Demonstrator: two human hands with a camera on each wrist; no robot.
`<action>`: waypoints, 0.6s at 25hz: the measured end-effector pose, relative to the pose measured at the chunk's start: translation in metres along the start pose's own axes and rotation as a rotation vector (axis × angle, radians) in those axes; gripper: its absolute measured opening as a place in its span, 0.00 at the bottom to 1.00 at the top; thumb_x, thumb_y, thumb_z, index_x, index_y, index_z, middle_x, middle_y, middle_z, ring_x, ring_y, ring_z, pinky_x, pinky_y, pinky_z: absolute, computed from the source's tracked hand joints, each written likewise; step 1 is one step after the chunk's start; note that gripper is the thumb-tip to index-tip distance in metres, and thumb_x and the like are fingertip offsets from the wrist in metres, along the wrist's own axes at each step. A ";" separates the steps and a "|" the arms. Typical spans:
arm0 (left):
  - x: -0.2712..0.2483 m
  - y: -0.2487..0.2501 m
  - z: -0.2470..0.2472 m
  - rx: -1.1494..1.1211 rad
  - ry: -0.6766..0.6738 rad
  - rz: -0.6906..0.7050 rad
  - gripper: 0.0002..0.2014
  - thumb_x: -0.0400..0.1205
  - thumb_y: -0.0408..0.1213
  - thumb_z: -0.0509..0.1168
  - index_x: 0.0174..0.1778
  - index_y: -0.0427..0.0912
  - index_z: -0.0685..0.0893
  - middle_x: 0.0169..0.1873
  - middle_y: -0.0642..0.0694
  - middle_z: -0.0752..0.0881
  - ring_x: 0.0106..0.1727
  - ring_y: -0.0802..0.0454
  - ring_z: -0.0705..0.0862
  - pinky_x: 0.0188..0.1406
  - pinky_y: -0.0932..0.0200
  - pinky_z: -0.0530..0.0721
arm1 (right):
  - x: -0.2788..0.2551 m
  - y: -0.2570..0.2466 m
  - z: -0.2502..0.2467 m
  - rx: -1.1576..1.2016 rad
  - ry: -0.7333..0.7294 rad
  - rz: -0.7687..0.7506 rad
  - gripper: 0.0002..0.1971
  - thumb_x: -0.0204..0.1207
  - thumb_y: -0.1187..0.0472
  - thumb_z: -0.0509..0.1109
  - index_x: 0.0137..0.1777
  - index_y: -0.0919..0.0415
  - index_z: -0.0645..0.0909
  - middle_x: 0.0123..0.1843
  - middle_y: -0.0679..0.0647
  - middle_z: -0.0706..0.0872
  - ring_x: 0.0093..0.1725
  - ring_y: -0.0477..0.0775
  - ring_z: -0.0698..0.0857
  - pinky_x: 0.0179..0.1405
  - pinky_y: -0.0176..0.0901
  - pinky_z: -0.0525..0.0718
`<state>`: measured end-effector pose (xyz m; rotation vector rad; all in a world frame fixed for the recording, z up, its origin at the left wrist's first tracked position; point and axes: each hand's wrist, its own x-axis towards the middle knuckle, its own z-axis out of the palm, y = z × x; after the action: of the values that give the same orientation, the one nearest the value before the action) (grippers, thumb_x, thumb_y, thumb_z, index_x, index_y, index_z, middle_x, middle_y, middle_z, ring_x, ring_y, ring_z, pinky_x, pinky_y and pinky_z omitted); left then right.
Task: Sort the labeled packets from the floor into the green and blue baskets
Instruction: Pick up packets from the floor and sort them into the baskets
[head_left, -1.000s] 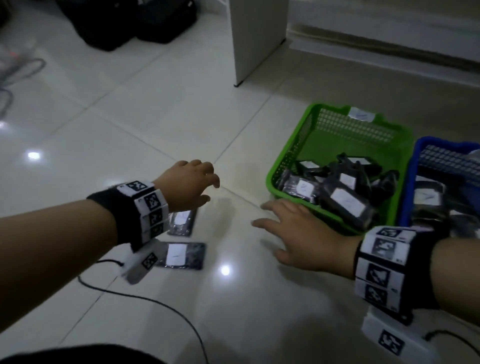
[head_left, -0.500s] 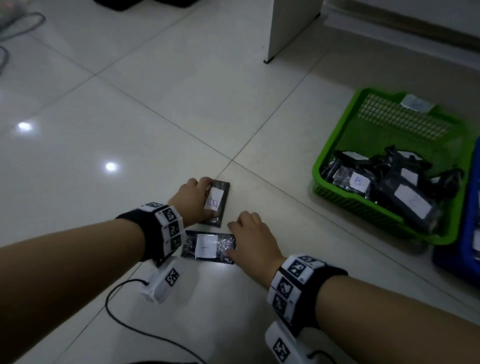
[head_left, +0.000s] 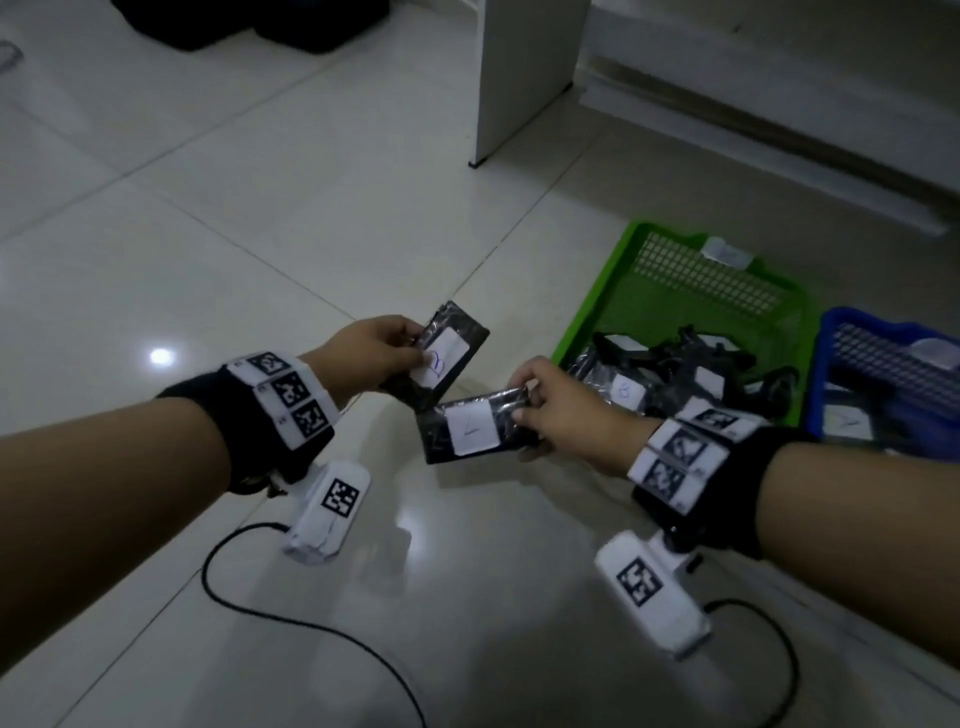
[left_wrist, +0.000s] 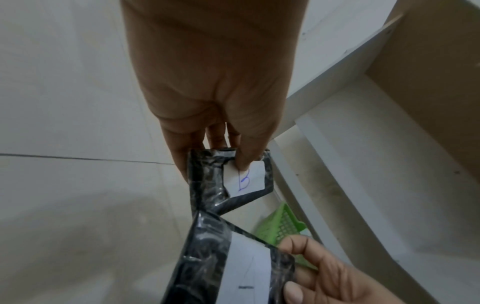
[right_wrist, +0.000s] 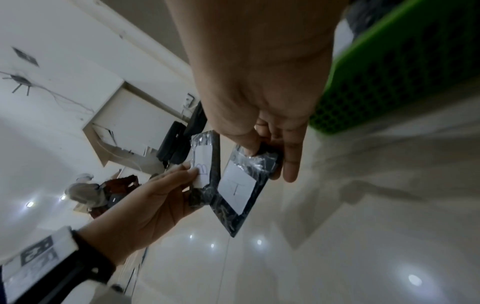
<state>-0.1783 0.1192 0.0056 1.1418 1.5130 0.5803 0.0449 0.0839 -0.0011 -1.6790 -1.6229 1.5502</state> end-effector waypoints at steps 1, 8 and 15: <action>0.000 0.022 0.013 -0.033 -0.023 0.018 0.09 0.79 0.31 0.68 0.55 0.39 0.81 0.45 0.41 0.85 0.41 0.47 0.85 0.46 0.49 0.89 | -0.007 -0.003 -0.027 0.047 0.016 0.017 0.10 0.79 0.71 0.63 0.58 0.62 0.71 0.40 0.54 0.76 0.37 0.54 0.81 0.36 0.57 0.90; 0.003 0.124 0.114 -0.028 -0.020 0.093 0.13 0.80 0.32 0.65 0.61 0.42 0.80 0.54 0.38 0.86 0.47 0.44 0.86 0.53 0.44 0.88 | -0.048 0.018 -0.181 0.131 0.179 0.068 0.12 0.79 0.73 0.62 0.57 0.59 0.70 0.50 0.65 0.79 0.29 0.56 0.84 0.19 0.46 0.85; 0.005 0.198 0.205 0.389 -0.024 0.126 0.18 0.78 0.29 0.64 0.64 0.45 0.77 0.57 0.39 0.86 0.51 0.38 0.87 0.56 0.38 0.86 | -0.071 0.083 -0.261 0.326 0.362 0.178 0.12 0.79 0.71 0.64 0.57 0.56 0.73 0.58 0.68 0.79 0.37 0.63 0.85 0.27 0.52 0.89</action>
<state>0.0823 0.1615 0.1123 1.5439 1.5824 0.3607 0.3211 0.1090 0.0537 -1.8244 -1.0067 1.3930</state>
